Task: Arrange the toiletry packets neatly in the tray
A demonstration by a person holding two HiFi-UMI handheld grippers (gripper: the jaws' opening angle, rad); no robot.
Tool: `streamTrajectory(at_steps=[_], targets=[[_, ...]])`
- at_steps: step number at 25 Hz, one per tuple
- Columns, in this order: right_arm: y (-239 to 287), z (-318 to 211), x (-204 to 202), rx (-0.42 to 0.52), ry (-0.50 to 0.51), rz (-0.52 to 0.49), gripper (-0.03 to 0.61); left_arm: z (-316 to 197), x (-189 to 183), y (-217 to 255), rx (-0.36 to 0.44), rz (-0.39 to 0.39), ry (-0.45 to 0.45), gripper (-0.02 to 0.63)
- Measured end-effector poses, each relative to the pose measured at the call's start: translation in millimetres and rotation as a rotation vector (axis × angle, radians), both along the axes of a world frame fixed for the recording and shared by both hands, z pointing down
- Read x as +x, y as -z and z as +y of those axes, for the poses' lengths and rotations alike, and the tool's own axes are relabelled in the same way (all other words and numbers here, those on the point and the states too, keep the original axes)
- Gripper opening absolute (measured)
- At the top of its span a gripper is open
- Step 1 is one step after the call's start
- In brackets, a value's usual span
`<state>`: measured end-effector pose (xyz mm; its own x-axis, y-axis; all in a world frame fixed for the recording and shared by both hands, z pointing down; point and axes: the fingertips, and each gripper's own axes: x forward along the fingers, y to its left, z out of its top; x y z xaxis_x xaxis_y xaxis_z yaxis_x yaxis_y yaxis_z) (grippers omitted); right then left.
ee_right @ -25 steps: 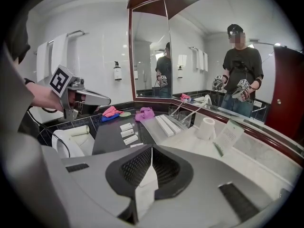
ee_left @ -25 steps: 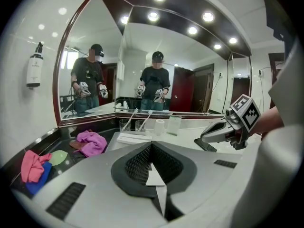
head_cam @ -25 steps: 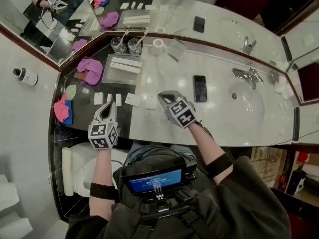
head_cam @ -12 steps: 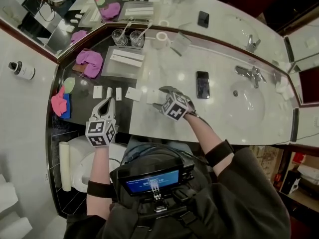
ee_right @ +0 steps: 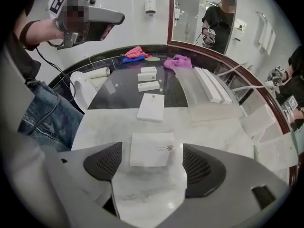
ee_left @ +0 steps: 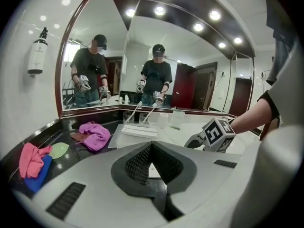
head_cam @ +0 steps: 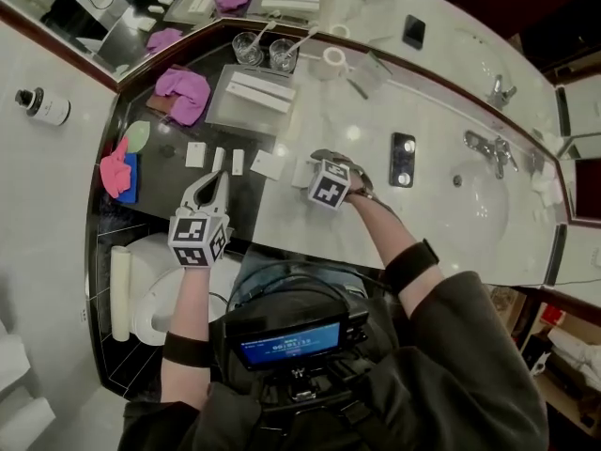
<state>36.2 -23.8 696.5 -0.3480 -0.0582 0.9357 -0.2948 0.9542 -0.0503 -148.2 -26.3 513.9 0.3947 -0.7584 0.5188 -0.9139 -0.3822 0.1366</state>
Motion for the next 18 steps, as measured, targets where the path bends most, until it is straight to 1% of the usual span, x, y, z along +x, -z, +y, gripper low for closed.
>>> streamTrajectory(at_steps=[5,8,10,13,18], targets=[[-21.6,-4.2,-2.2,-0.056,0.011,0.045,0.428,-0.3,-6.3,-6.7,-0.014,0.003,0.014,0.002],[-28.7,-6.5,-4.5,-0.059,0.030,0.065,0.426,0.7,-11.0,-9.9,-0.022,0.004,0.024,0.002],[-31.9,-5.0,-4.0,-0.070,0.034,0.068,0.425,2.1,-14.1,-11.9,-0.027,0.004,0.032,0.002],[-35.6,-0.6,-1.9,-0.093,0.027,0.068,0.404,3.9,-17.5,-14.9,-0.033,0.002,0.038,0.002],[-34.5,-0.7,-2.9,-0.086,0.017,0.058,0.390,5.6,-16.9,-16.2,-0.039,0.001,0.036,0.002]])
